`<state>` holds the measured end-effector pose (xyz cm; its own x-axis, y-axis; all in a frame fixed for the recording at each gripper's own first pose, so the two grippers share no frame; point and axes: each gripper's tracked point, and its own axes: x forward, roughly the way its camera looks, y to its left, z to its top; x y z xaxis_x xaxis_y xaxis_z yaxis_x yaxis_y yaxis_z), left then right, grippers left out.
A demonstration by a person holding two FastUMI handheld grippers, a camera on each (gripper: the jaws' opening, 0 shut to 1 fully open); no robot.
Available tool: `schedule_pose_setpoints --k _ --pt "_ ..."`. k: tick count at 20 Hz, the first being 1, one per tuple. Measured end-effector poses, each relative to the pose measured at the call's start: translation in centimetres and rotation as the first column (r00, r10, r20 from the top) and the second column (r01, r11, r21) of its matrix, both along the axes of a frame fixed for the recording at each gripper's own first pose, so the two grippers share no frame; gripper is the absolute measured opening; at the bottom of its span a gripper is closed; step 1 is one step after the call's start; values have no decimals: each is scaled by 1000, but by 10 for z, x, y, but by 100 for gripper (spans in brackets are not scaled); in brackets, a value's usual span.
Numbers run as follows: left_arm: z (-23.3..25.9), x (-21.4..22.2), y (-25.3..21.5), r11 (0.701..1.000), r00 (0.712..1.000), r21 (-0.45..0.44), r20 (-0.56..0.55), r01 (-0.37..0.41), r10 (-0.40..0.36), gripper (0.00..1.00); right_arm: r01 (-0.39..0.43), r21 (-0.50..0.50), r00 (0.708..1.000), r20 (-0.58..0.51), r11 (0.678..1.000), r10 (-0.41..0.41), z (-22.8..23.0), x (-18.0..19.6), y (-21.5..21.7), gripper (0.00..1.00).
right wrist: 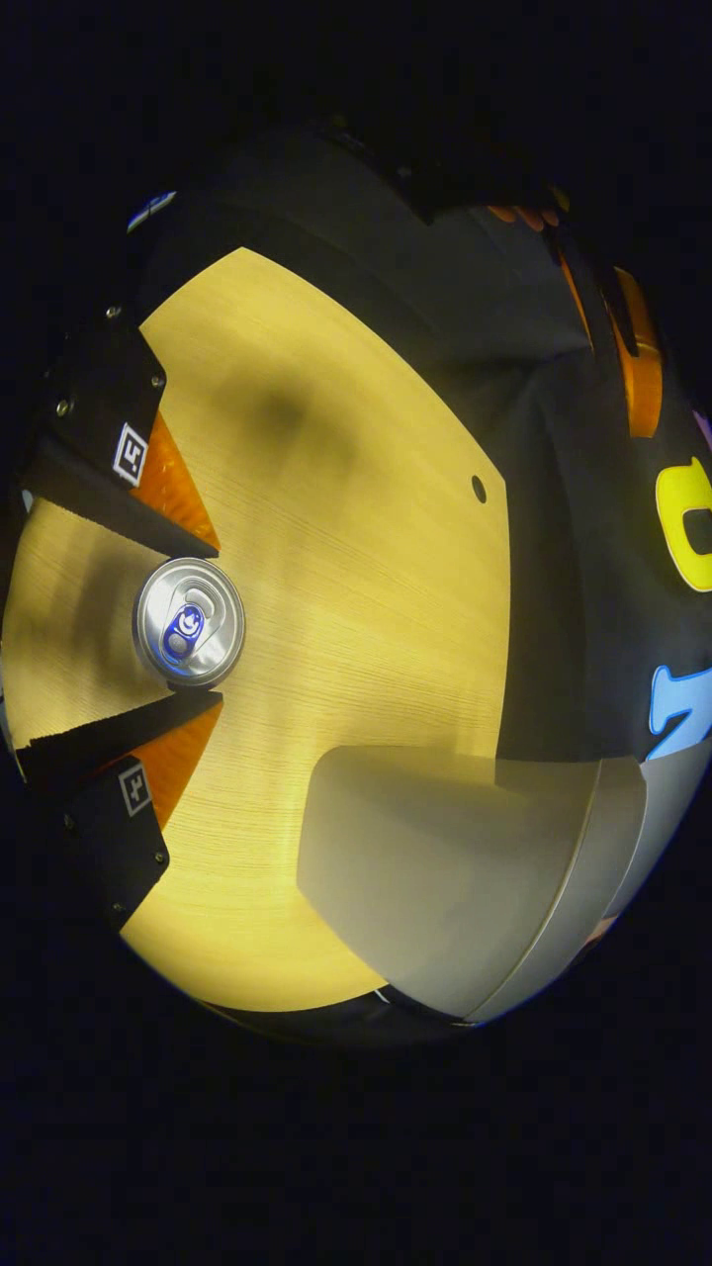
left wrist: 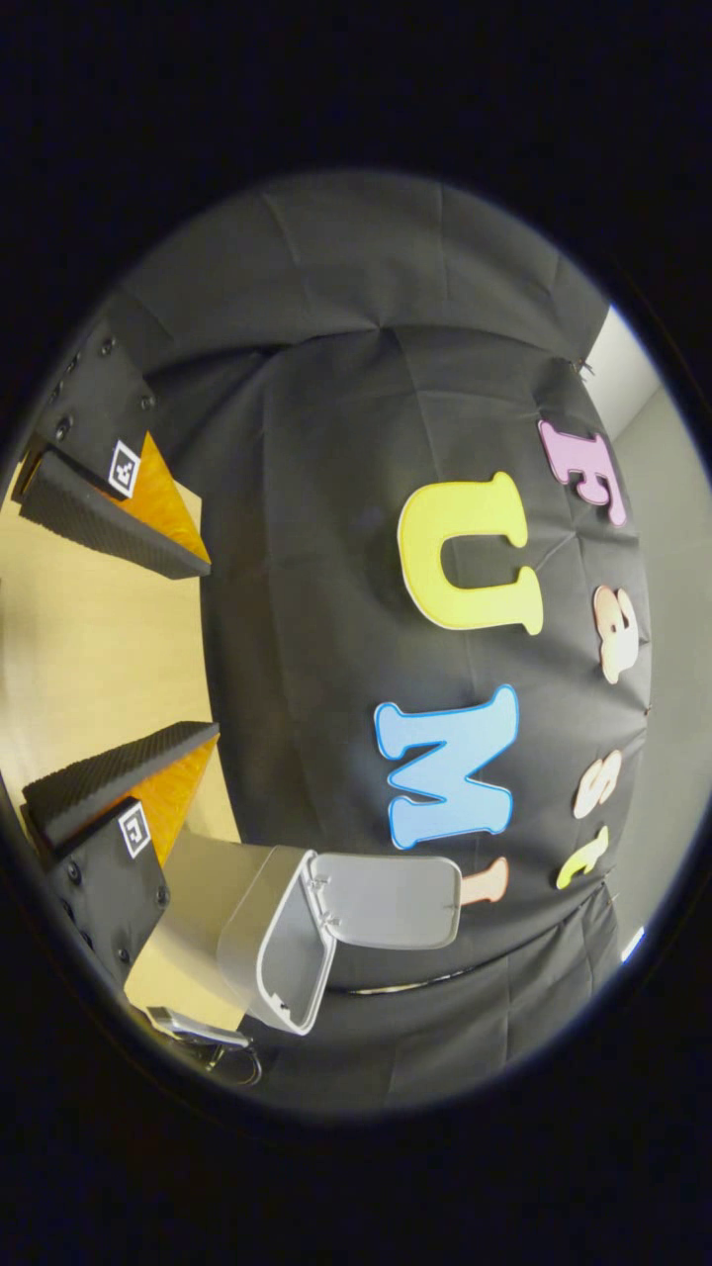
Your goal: Press the lid of the desktop garbage bin to open it, pick up the crumpled paper on the desktop and throw it into the bin, then pick up the pop can on the desktop and drop it into the bin, and finally close the garbage bin lid.
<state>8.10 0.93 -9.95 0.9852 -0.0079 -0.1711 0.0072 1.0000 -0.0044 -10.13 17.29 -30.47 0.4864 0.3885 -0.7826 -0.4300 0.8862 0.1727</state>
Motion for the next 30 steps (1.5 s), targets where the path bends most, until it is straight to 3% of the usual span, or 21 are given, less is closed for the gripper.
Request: schedule_pose_setpoints --k 6,11,15,19,25,26,27,30 --pt "-2 5 -7 1000 1000 -8 0 11 -11 100 10 46 998 59 999 -13 32 15 2 86" --pt "0 7 -15 1000 1000 -12 2 25 -25 100 25 123 983 177 992 -46 93 42 3 86" --pt "0 7 -17 1000 1000 -7 4 28 -28 100 36 196 955 283 980 -92 154 68 1 86" --pt "1 6 -16 1000 1000 -9 1 26 -26 100 43 273 908 390 961 -151 218 93 -7 85" --pt "-2 3 -16 1000 1000 -19 -6 20 -20 100 84 355 806 525 931 -273 289 131 -42 85" --pt "-2 4 -16 1000 1000 -19 -5 19 -19 84 98 359 790 539 928 -292 294 135 -50 85" --pt "-2 4 -16 1000 1000 -18 -6 18 -18 96 114 360 777 549 926 -309 297 140 -58 85" --pt "-3 4 -16 1000 1000 -21 -9 16 -16 96 167 355 745 565 920 -354 301 150 -82 85"
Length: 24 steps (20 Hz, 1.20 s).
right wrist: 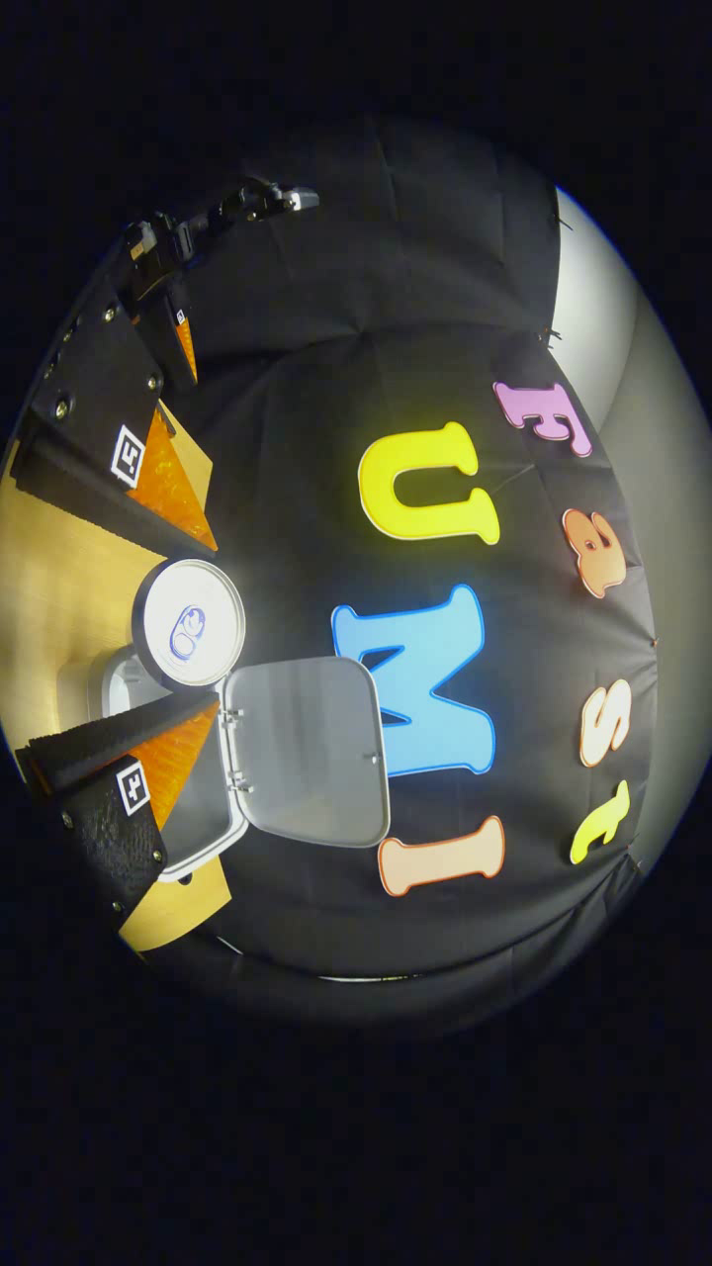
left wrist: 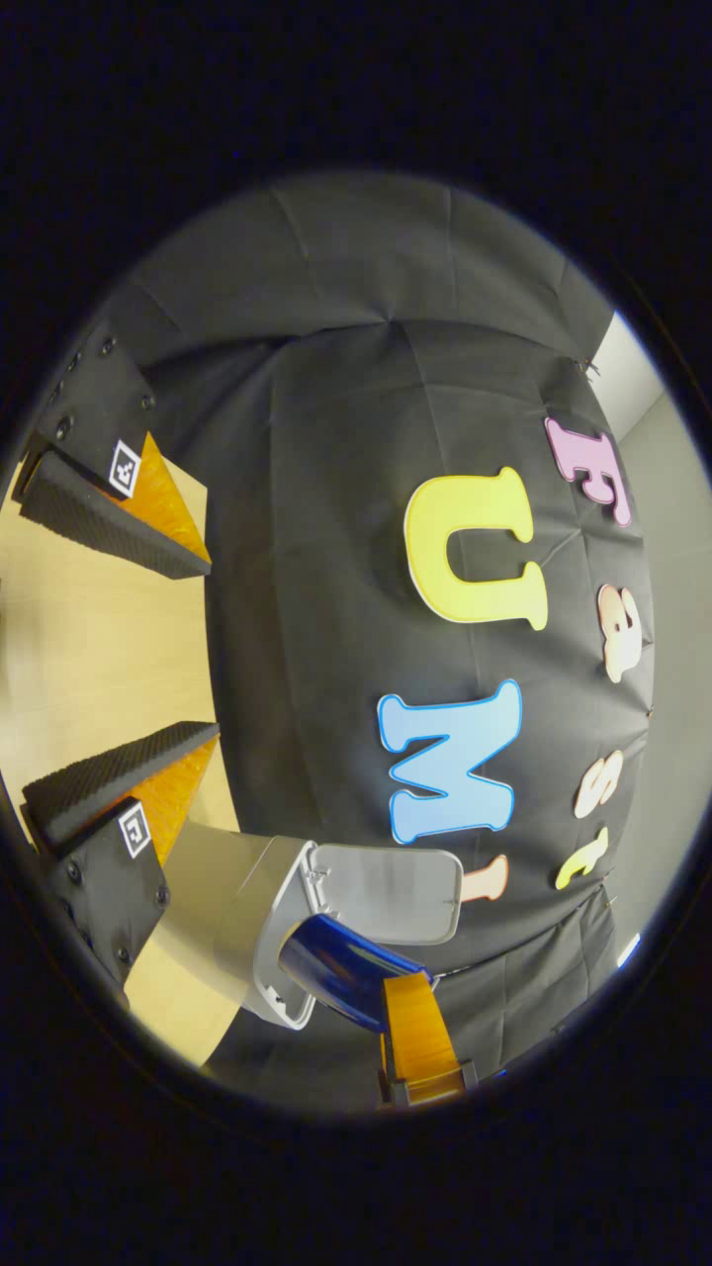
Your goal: Press the lid of the desktop garbage bin to open it, pick up the crumpled paper on the desktop and throw it into the bin, then pick up the pop can on the desktop and drop it into the bin, and finally close the garbage bin lid.
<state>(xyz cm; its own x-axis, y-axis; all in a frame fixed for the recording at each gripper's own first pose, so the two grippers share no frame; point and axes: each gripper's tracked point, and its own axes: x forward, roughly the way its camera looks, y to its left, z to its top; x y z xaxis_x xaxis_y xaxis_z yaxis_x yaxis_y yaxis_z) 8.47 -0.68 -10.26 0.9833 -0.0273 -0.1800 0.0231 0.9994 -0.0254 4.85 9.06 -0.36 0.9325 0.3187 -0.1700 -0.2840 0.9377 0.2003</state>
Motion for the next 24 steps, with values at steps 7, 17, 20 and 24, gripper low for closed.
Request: schedule_pose_setpoints --k 7,17,20,24 --pt "-8 1 -1 1000 1000 -10 -18 -5 5 100 49 -35 999 -15 998 -50 -18 15 -19 85" --pt "-15 -2 14 999 999 -7 -36 -37 36 100 75 -40 996 -42 996 -76 -35 43 -26 85" --pt "-18 -1 15 999 998 -11 -43 -45 45 100 79 -52 995 -55 996 -82 -42 47 -27 85" --pt "-21 -1 16 999 998 -16 -50 -50 49 100 87 -49 995 -53 995 -90 -42 50 -25 88"
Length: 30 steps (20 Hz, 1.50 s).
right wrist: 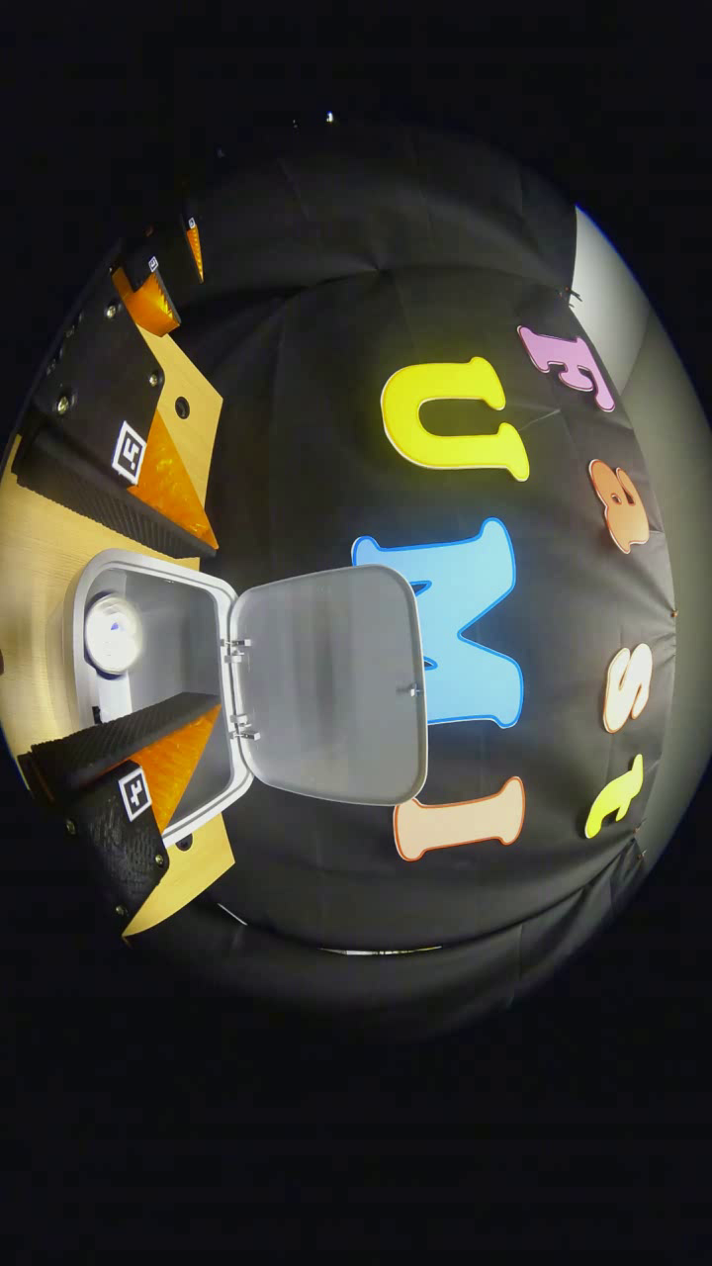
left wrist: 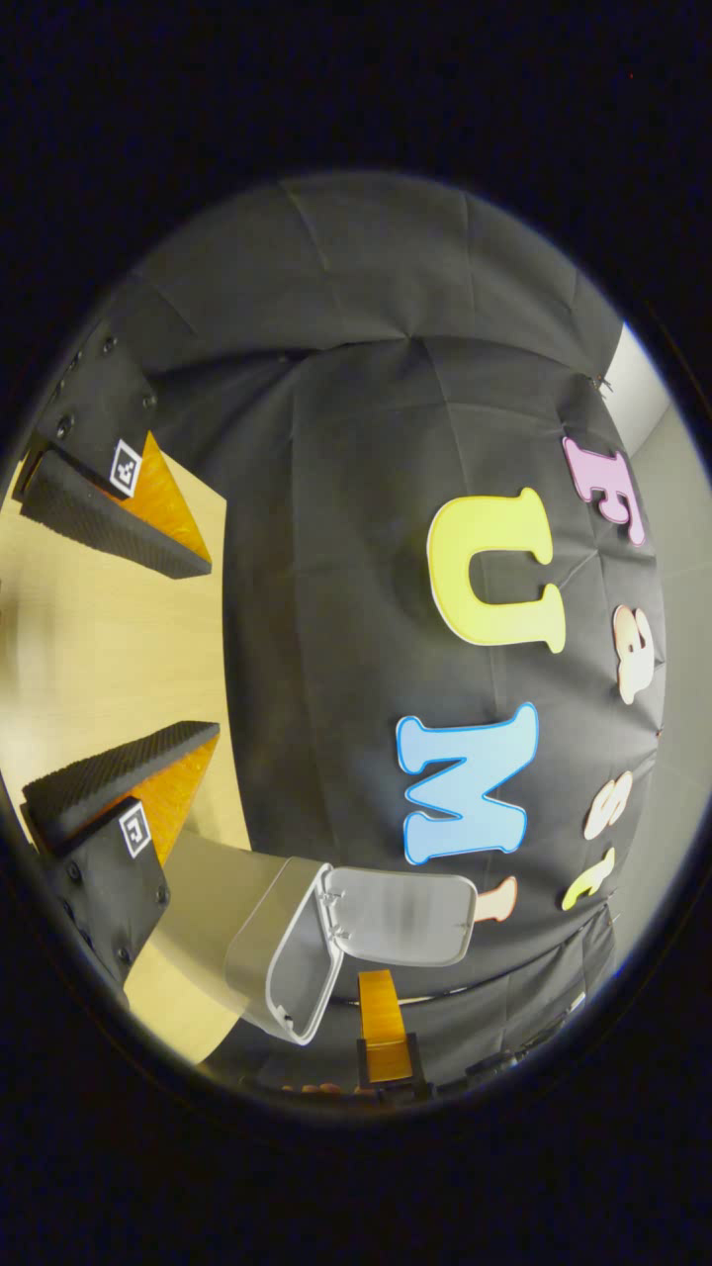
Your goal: Press the lid of the desktop garbage bin to open it, pick up the crumpled paper on the desktop and throw it into the bin, then pick up the pop can on the desktop and drop it into the bin, and finally close the garbage bin lid.
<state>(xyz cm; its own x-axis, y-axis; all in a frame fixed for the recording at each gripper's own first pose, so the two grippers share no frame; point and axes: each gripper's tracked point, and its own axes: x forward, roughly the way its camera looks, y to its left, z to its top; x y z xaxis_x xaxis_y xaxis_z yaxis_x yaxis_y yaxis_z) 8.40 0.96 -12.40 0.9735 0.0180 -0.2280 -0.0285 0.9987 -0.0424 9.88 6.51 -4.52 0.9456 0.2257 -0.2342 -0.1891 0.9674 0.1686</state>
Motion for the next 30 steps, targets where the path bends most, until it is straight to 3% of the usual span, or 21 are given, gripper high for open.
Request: schedule_pose_setpoints --k 2,7,8,17,18,19,23,24,25,26,30 --pt "-2 0 1 1000 1000 0 -5 -2 2 96 0 3 1000 -2 1000 0 0 1 1 89" --pt "-8 0 2 1000 1000 -8 -19 -2 2 100 13 -3 1000 8 1000 -13 5 4 -4 89" --pt "-9 0 2 1000 1000 -8 -21 0 0 96 19 -8 1000 15 1000 -19 8 6 -6 89" --pt "-27 -4 -5 1000 998 -7 -48 27 -28 96 59 -67 993 107 996 -52 62 38 -18 89" --pt "-29 -5 -5 1000 998 -8 -53 26 -27 100 64 -65 991 118 996 -56 70 43 -18 89" --pt "-31 -7 -4 1000 998 -8 -57 24 -25 96 74 -55 989 134 996 -66 80 49 -19 89" --pt "-42 -11 7 1000 997 -16 -79 3 -4 100 126 -39 977 179 991 -117 101 69 -27 88" --pt "-46 -12 10 1000 996 -20 -86 -6 4 96 137 -39 973 194 990 -127 106 72 -28 88" --pt "-50 -14 13 1000 996 -24 -93 -13 11 100 147 -37 968 212 989 -136 110 76 -28 88" --pt "-54 -16 16 999 995 -25 -99 -20 18 96 155 -34 962 231 987 -143 115 79 -29 88" --pt "-68 -24 25 999 992 -20 -123 -38 36 96 197 -26 932 314 980 -179 137 96 -32 88"
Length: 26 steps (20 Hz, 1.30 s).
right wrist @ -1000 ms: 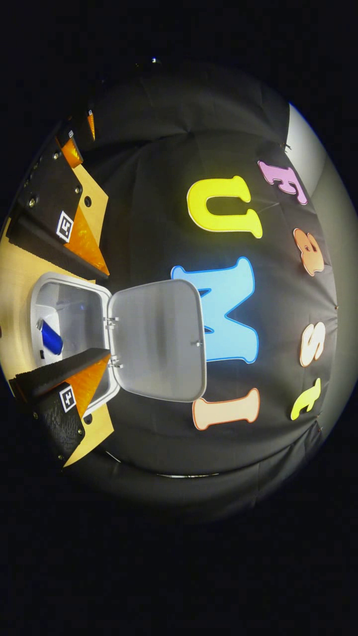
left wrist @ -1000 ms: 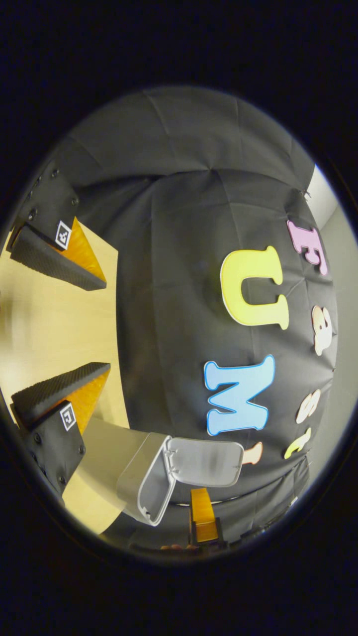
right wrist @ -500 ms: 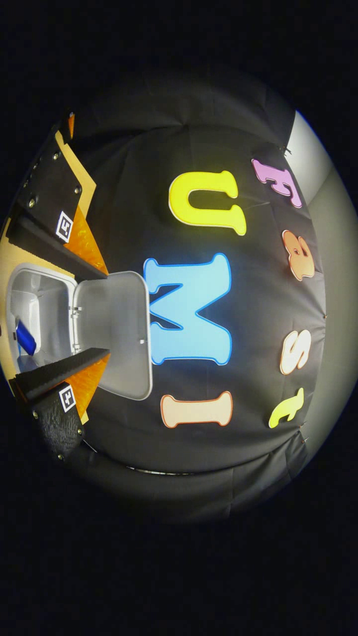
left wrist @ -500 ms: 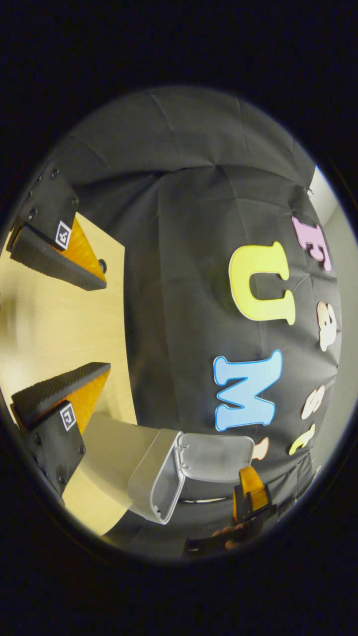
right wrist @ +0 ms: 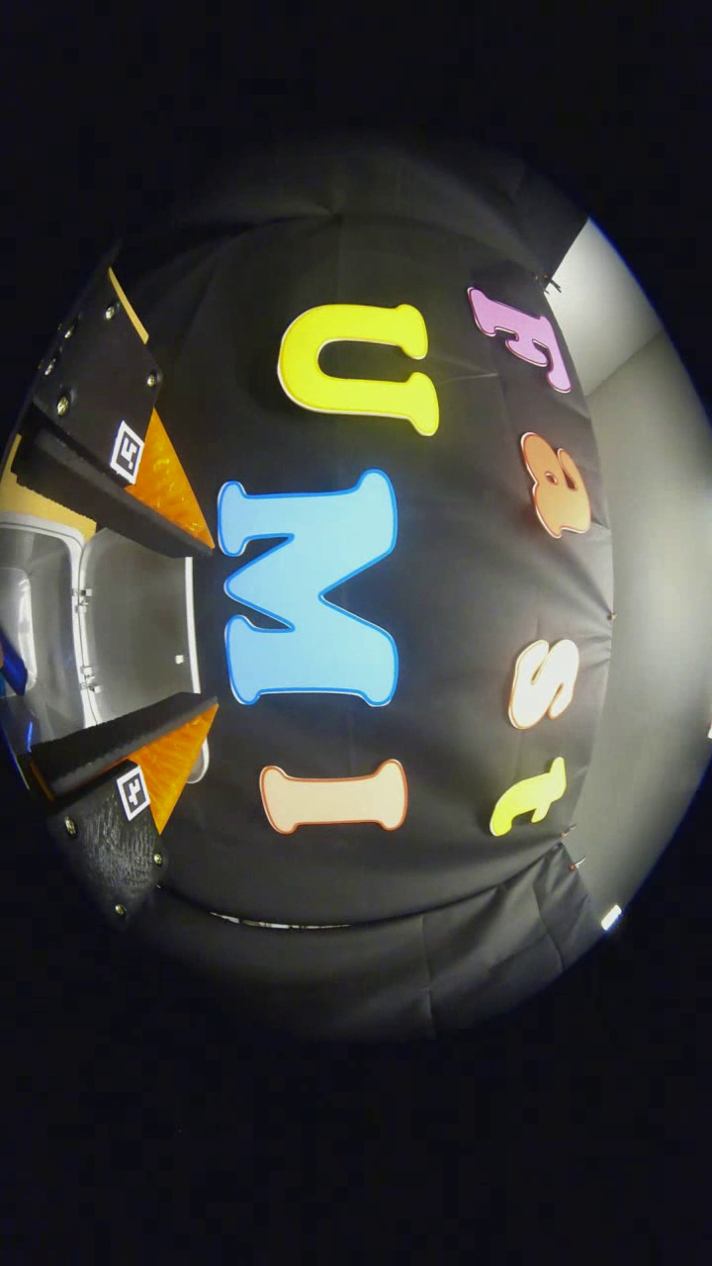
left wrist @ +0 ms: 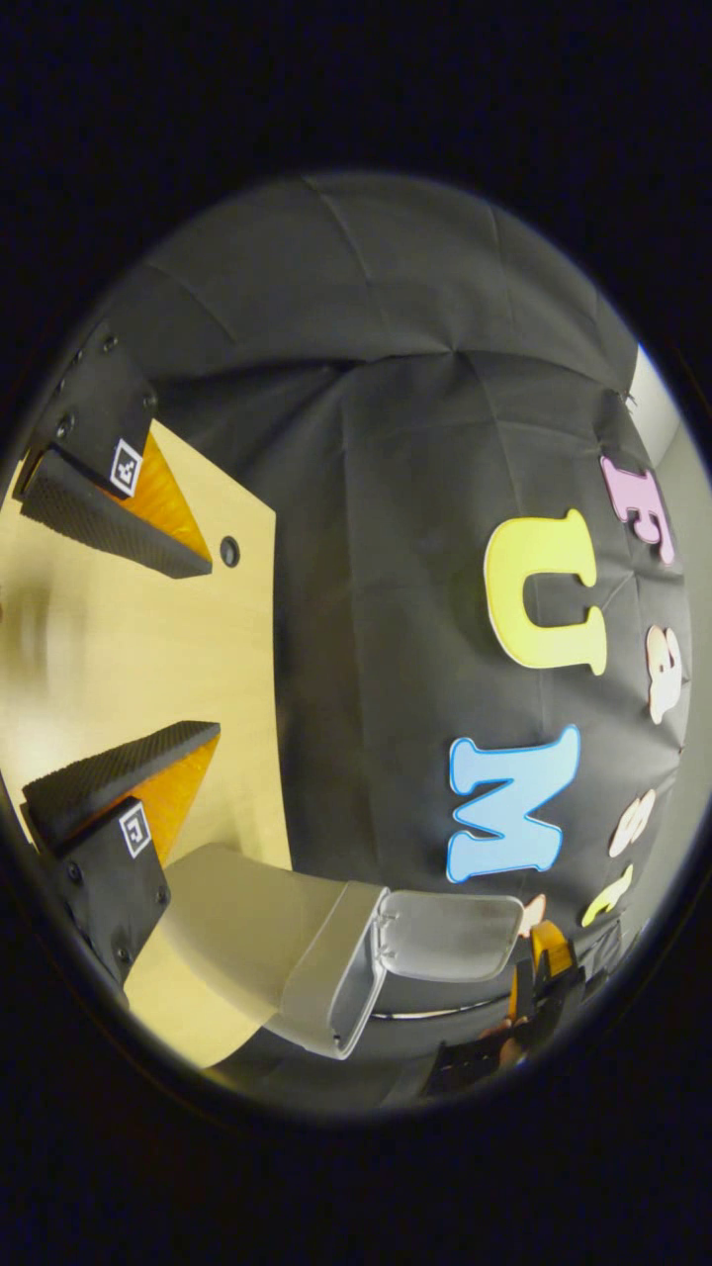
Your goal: Press the lid of the desktop garbage bin to open it, pick up the crumpled paper on the desktop and throw it into the bin, then pick up the pop can on the desktop and drop it into the bin, and finally close the garbage bin lid.
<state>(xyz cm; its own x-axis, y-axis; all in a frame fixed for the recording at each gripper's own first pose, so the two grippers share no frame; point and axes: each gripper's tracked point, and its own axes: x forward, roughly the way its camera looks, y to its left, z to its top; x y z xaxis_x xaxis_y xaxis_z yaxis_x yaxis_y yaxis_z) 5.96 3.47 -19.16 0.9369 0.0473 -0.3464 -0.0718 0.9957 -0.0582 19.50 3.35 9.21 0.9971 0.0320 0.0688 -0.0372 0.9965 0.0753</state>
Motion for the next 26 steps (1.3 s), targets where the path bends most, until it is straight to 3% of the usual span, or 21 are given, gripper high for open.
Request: schedule_pose_setpoints --k 4,8,13,17,18,22,24,25,26 --pt "-11 -5 5 1000 1000 -4 -23 -16 15 96 32 -30 995 96 999 -29 16 20 2 88" --pt "-14 -7 5 1000 999 -4 -33 -22 22 98 35 -80 999 24 996 -34 -14 34 6 88" --pt "-20 -12 0 1000 999 -7 -40 -8 7 100 3 10 1000 -20 1000 -2 -24 16 4 88" --pt "-24 -19 -11 1000 999 -8 -45 16 -17 100 -24 -18 999 -29 1000 24 -36 -14 2 88" --pt "-24 -20 -13 1000 999 -9 -45 22 -22 96 -29 -14 999 -33 999 28 -39 -19 1 88" --pt "-19 -24 -24 999 998 -6 -35 45 -45 100 -53 -12 997 -65 999 52 -53 -38 0 88" --pt "-16 -26 -27 999 998 1 -27 53 -53 96 -56 -12 995 -82 998 55 -60 -46 -1 88" --pt "-13 -27 -28 998 998 4 -23 55 -55 100 -56 -11 995 -88 998 55 -63 -51 -1 88" --pt "-12 -28 -29 998 998 5 -19 57 -57 96 -58 -10 994 -92 998 57 -67 -54 0 89"
